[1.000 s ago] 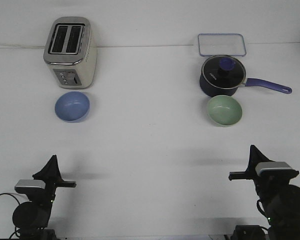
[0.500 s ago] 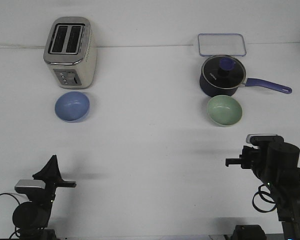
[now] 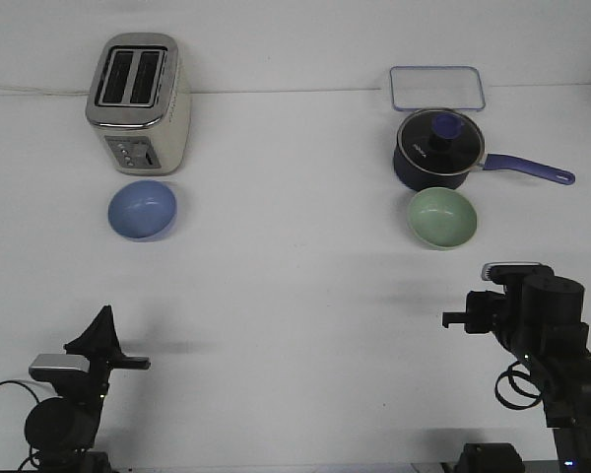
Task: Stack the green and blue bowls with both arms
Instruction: 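Raise the right gripper from rest toward the pale green bowl, then reach the right gripper to the green bowl rim and grasp it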
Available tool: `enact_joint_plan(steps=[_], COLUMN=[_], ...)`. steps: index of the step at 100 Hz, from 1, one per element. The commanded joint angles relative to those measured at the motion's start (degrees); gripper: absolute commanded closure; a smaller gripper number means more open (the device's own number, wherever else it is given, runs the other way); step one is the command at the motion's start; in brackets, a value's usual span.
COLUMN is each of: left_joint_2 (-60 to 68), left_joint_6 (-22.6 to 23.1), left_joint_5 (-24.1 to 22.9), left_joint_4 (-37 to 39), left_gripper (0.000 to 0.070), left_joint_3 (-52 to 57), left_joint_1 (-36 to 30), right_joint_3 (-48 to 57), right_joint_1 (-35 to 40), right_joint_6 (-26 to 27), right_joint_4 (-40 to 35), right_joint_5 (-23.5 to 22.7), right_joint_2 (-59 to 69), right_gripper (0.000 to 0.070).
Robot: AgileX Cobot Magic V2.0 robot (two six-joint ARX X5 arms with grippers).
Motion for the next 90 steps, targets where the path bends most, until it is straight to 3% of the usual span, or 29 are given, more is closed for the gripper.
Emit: enact_joint_plan(steps=[1,7,36,59,71,90], left_joint_2=[-0.07,-0.07,-0.07,-0.07,-0.07,-0.07], left_joint_6=[0.63,0.63,0.63,0.63,0.66,0.66], left_joint_5=[-0.20,-0.20,-0.20,-0.20,-0.20,-0.20], left_joint_4=[0.72,0.72,0.72,0.72,0.72,0.72], left_gripper=[0.0689,0.0689,0.0688,0.0689,0.0689,0.0689], left_joint_3=[-1.11,-1.11,-1.11,-1.11,-1.11,-1.11], left_joint_1=[0.00,0.00,0.00,0.00,0.00,0.00], right_joint_3=[0.94,0.94,1.68,7.80,11.58,16.76], right_joint_1=[-0.07,-0.07,-0.09,-2.03,-3.82,-7.32], right_joint_6=[0.46,0.46,0.59,0.22,-0.20,-0.76], right_joint_4=[-0.11,-0.50,-0.20,0.85,3.69,7.91], right_joint_5=[0.07,0.07,1.42,2.64,1.86,-3.41], right_joint_2=[0.31,0.31,1.68,12.22,19.28,30.77], right_gripper=[0.0247,0.0182,0.0184,0.0184,0.0184,0.0184])
